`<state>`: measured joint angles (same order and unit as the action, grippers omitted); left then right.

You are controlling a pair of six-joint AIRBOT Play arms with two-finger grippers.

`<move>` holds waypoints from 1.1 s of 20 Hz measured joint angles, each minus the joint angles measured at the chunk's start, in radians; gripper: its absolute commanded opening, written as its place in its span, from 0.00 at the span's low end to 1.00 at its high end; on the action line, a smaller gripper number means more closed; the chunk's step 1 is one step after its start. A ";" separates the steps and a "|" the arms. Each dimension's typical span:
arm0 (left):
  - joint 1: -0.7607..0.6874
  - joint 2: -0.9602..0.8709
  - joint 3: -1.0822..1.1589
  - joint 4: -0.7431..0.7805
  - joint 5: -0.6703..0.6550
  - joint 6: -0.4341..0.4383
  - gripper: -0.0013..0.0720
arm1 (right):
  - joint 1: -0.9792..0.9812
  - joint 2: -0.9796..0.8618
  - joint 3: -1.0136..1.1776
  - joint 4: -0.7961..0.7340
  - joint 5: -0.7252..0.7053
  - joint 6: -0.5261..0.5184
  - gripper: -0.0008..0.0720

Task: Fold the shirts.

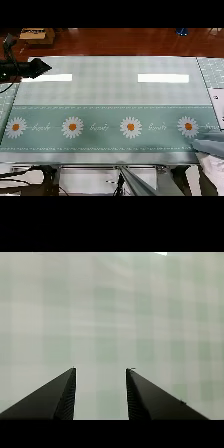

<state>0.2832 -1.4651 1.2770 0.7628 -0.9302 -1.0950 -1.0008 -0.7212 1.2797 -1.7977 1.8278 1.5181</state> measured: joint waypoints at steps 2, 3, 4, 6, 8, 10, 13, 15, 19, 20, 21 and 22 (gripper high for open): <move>0.006 -0.018 0.000 0.004 0.060 0.017 0.55 | -0.051 0.030 -0.045 -0.072 0.012 -0.016 0.04; 0.010 -0.026 0.000 0.012 0.093 0.023 0.55 | -0.076 0.046 -0.074 -0.103 0.016 -0.027 0.05; 0.016 -0.035 0.000 0.027 0.130 0.027 0.55 | -0.099 0.064 -0.109 -0.132 0.017 -0.042 0.05; 0.034 -0.050 0.000 0.055 0.192 0.032 0.55 | -0.134 0.097 -0.176 -0.197 0.010 -0.077 0.05; 0.060 -0.062 0.000 0.075 0.233 0.035 0.55 | -0.153 0.118 -0.231 -0.264 -0.010 -0.107 0.15; 0.090 -0.069 0.000 0.085 0.255 0.037 0.55 | -0.164 0.130 -0.271 -0.343 -0.034 -0.120 0.15; 0.137 -0.074 0.000 0.095 0.272 0.038 0.55 | -0.172 0.138 -0.314 -0.436 -0.074 -0.132 0.08; 0.163 -0.076 0.000 0.097 0.277 0.038 0.55 | -0.184 0.140 -0.341 -0.480 -0.098 -0.135 0.23; 0.187 -0.076 0.000 0.100 0.280 0.038 0.55 | -0.240 0.151 -0.380 -0.511 -0.119 -0.132 0.56; 0.189 -0.076 0.000 0.100 0.280 0.039 0.55 | -0.257 0.156 -0.385 -0.517 -0.127 -0.127 0.57; 0.191 -0.076 0.000 0.100 0.280 0.039 0.55 | -0.269 0.160 -0.388 -0.520 -0.136 -0.120 0.57; 0.192 -0.076 0.000 0.100 0.279 0.039 0.56 | -0.278 0.163 -0.391 -0.520 -0.152 -0.112 0.57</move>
<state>0.4755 -1.5410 1.2770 0.8623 -0.6514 -1.0565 -1.2789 -0.5579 0.8890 -2.3173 1.6760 1.4059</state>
